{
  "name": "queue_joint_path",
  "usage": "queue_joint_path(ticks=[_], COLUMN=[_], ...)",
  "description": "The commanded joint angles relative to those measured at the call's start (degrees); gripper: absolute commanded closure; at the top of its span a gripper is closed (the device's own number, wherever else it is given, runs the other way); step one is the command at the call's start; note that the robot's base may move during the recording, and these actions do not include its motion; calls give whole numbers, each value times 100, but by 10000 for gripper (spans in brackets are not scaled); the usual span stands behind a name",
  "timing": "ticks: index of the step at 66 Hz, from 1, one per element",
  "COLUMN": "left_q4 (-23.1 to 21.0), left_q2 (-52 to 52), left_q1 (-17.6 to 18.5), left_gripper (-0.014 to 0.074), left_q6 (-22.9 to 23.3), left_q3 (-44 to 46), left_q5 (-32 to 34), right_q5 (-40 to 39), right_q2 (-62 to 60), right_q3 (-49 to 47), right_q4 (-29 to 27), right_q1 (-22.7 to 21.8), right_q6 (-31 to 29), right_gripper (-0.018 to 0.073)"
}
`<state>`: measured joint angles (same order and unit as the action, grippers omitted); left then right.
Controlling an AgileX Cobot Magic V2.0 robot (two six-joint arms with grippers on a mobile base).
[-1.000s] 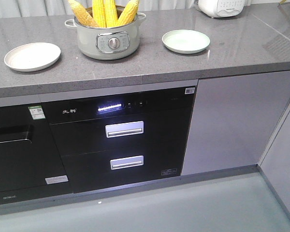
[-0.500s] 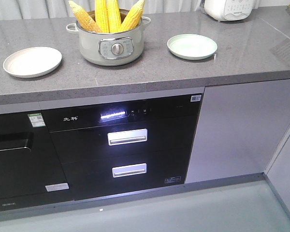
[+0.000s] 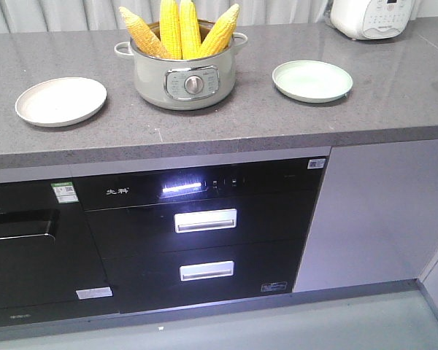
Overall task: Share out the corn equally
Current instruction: 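Drive closer and align the base facing the pot of corn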
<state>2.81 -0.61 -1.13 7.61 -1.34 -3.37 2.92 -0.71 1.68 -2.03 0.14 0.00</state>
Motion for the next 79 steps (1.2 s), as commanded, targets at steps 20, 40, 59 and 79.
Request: queue_joint_path(ticks=[20, 40, 59, 79], left_q4=[-28, -28, -28, -28], left_q2=[-92, -92, -92, -92], left_q1=[14, 14, 14, 14], left_gripper=[603, 603, 603, 603], left_q6=[39, 39, 39, 39], left_q3=[-70, -70, -70, -70], left_q5=[450, 450, 450, 450], right_q5=[-417, -417, -417, -424], right_q2=[-16, -16, -16, -16], right_q3=[60, 60, 60, 60], right_q4=[43, 43, 43, 43], right_q1=[-1, -1, -1, -1], right_q6=[-49, -49, -49, -49], right_gripper=[561, 561, 561, 561])
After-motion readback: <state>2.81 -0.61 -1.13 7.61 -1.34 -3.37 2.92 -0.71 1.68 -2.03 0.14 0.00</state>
